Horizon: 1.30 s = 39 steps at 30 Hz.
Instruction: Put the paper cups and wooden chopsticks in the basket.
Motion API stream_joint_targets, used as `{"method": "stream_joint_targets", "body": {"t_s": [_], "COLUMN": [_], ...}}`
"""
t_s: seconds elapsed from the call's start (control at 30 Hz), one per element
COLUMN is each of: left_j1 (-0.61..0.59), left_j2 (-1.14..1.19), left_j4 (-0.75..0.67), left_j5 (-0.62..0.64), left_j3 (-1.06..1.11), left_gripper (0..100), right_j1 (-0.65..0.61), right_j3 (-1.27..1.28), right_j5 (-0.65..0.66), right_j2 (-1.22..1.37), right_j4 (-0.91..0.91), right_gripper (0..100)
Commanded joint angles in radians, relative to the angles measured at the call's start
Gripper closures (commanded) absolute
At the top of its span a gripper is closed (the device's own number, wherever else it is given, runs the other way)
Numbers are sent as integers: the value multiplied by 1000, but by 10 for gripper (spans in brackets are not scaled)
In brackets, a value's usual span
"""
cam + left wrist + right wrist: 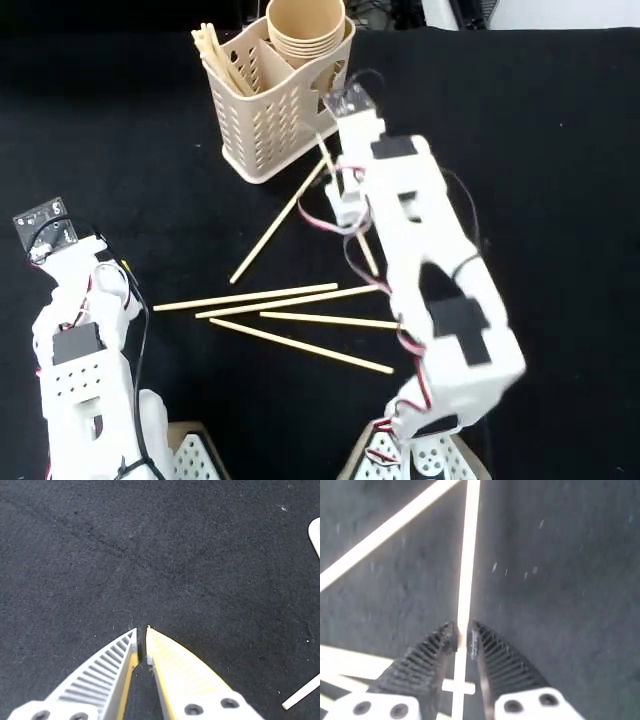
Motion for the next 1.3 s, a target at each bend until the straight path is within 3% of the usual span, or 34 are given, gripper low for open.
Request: {"method": "stream_joint_targets", "body": {"t_s": [0.0, 0.17, 0.4, 0.6, 0.8, 0.87, 1.03, 1.17, 1.27], "left_j1": [-7, -7, -7, -7, -7, -7, -7, -7, -7], "left_j2": [-6, -6, -6, -6, -6, -6, -6, -6, -6], "left_j4": [-15, -15, -17, -17, -15, -15, -20, -20, -21], "left_j5": [5, 5, 6, 6, 6, 6, 6, 6, 6], "left_j3": [-45, -45, -45, -45, -45, -45, -44, -44, -45], "left_gripper": [945, 945, 945, 945, 945, 945, 945, 945, 945], "right_j1": [3, 57, 72, -38, -103, -103, -104, -129, -130], "right_j3": [119, 214, 326, 352, 346, 312, 228, 166, 122], "right_j5": [80, 333, 911, 1131, 1146, 1092, 1023, 1008, 861], "right_j2": [-168, -265, -340, -326, -171, -124, -90, -122, -122], "right_j4": [-18, -2, 68, 64, -120, -146, -106, -95, -204], "right_gripper": [986, 986, 986, 986, 983, 968, 769, 828, 907]}}
